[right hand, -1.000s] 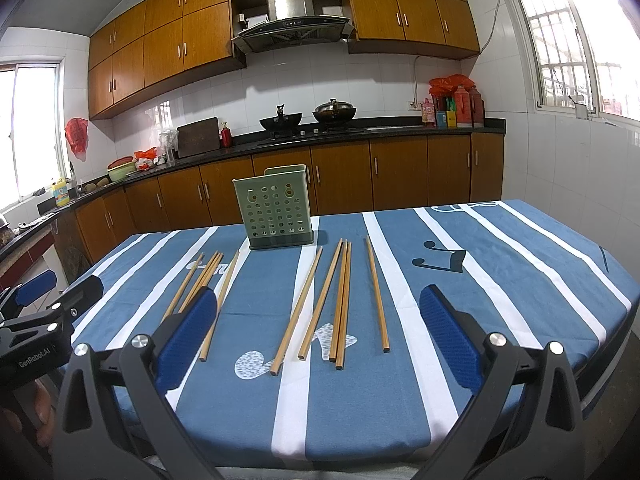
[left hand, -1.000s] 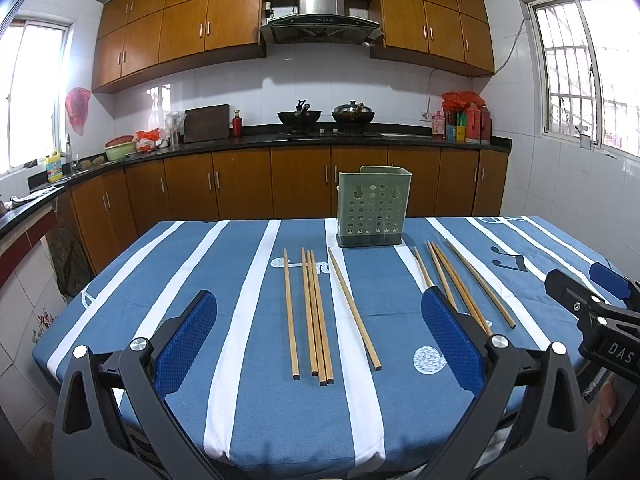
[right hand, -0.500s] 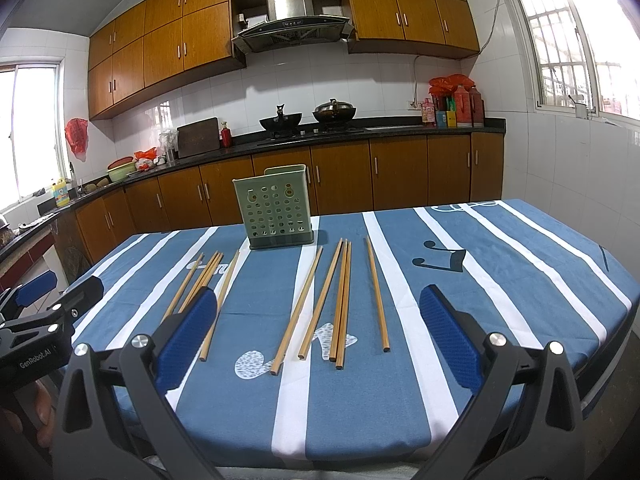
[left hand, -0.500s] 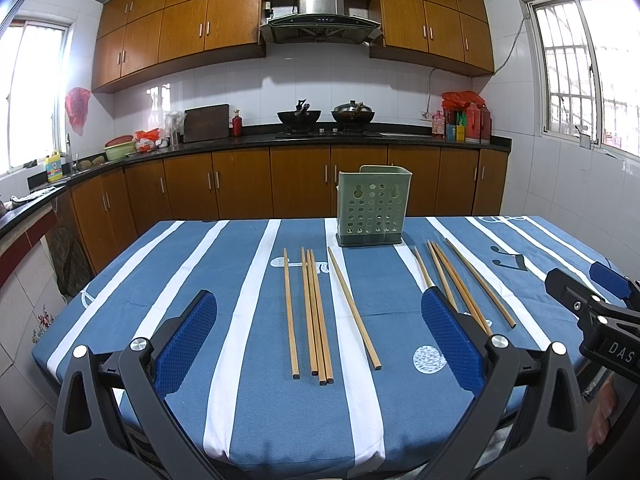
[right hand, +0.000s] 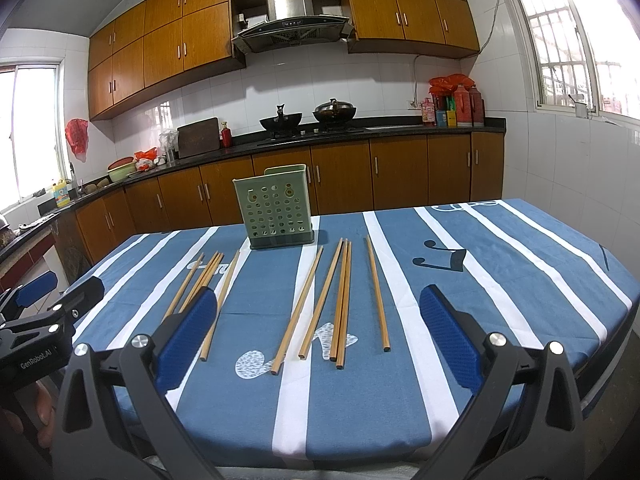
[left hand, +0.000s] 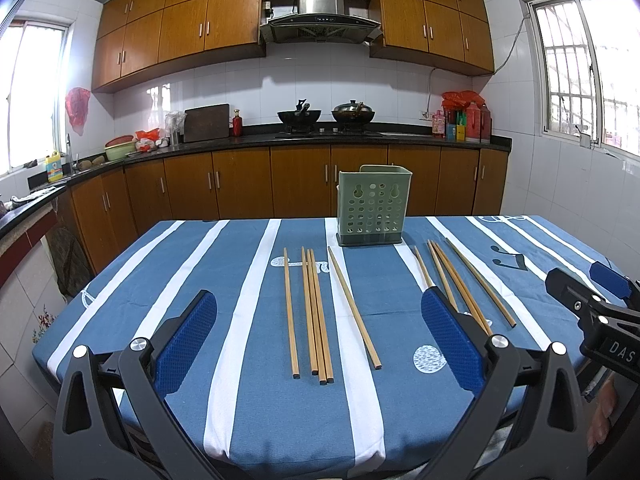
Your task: Organize utensils
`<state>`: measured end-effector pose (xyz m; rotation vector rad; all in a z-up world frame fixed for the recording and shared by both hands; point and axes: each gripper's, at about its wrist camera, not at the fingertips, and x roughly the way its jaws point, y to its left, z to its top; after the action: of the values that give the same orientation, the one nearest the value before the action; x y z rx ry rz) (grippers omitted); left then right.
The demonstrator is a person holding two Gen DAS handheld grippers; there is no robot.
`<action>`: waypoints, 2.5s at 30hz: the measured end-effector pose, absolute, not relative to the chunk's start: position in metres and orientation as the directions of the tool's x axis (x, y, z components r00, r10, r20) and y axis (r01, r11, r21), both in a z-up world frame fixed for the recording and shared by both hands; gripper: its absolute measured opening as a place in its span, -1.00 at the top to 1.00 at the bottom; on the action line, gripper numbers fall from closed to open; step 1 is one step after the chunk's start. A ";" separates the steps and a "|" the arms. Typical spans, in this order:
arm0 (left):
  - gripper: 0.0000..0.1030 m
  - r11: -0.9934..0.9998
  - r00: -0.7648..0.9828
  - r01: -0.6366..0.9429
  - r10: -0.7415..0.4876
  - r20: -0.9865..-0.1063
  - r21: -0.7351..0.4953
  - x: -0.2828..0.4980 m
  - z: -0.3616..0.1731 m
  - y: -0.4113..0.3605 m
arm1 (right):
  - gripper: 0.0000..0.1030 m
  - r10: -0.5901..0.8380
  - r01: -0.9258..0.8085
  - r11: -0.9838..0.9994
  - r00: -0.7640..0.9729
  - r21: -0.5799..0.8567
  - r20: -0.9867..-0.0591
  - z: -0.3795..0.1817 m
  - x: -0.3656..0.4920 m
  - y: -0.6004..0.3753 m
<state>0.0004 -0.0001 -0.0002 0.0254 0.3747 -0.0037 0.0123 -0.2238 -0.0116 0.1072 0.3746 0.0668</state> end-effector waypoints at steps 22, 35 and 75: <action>-0.97 1.000 0.930 0.008 0.001 -0.368 0.025 0.002 0.000 0.000 | -0.93 0.085 -0.045 0.992 0.928 0.118 -0.363 -0.013 0.014 -0.223; -0.97 1.000 0.926 0.004 0.005 -0.378 0.023 0.006 -0.001 0.001 | -0.93 0.082 -0.039 0.992 0.924 0.121 -0.373 -0.025 0.018 -0.221; 0.43 0.999 0.613 -0.004 -0.040 -0.789 -0.054 0.145 -0.081 0.056 | 0.58 -0.070 0.144 0.989 0.638 0.029 -0.767 -0.110 0.191 -0.264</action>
<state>0.1449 0.0557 -0.0810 -0.0522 0.9113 -0.0211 0.1907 -0.2641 -0.1096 0.0903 0.8704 -0.1222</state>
